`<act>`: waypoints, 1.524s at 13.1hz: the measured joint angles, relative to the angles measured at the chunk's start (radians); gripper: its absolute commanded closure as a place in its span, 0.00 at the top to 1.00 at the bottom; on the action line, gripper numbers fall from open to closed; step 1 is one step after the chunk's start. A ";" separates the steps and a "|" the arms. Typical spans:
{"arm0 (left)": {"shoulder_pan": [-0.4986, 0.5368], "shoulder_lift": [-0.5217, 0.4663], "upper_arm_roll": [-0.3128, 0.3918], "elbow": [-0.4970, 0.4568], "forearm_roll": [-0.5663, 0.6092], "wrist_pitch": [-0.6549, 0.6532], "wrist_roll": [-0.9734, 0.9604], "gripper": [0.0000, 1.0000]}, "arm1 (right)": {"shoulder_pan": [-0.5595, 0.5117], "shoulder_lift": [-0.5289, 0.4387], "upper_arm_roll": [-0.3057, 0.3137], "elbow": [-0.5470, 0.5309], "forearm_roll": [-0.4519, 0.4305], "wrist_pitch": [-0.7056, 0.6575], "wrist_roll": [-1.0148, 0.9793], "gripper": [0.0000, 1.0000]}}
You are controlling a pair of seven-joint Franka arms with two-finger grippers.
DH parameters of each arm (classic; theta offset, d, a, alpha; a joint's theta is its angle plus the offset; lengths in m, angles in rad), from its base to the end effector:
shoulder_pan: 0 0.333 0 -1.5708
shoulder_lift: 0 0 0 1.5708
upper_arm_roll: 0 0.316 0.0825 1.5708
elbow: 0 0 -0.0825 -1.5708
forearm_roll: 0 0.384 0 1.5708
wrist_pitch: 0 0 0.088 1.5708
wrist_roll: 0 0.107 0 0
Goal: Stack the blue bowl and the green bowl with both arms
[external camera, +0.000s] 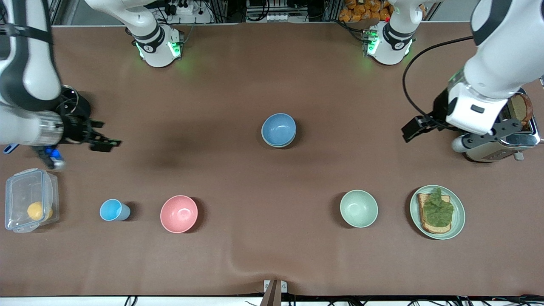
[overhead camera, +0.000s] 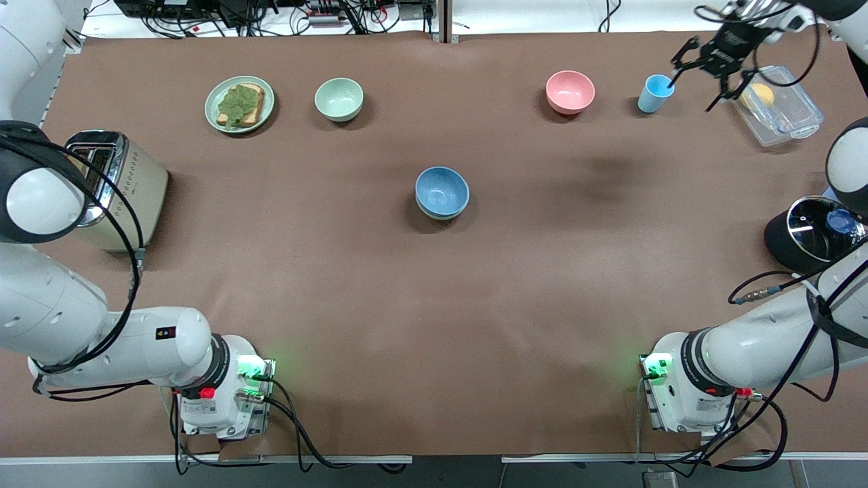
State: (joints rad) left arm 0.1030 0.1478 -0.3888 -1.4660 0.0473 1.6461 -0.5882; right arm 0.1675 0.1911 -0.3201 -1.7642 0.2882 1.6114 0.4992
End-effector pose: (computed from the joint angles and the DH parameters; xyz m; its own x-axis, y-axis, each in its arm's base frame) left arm 0.5855 -0.1491 0.6012 0.9533 0.3005 0.0312 0.2996 -0.9536 0.0311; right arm 0.5743 -0.0491 0.4371 0.6982 -0.6020 -0.3874 -0.6605 -0.7504 -0.0242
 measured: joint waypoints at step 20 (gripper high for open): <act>-0.137 -0.079 0.273 0.000 -0.038 -0.094 0.319 1.00 | -0.205 -0.210 0.247 0.190 -0.147 0.008 -0.412 1.00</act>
State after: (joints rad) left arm -0.0342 0.0686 -0.1157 -1.4658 0.0094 1.5522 -0.2694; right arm -0.0380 -0.0190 -0.0736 -1.5744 0.1410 1.6190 0.0869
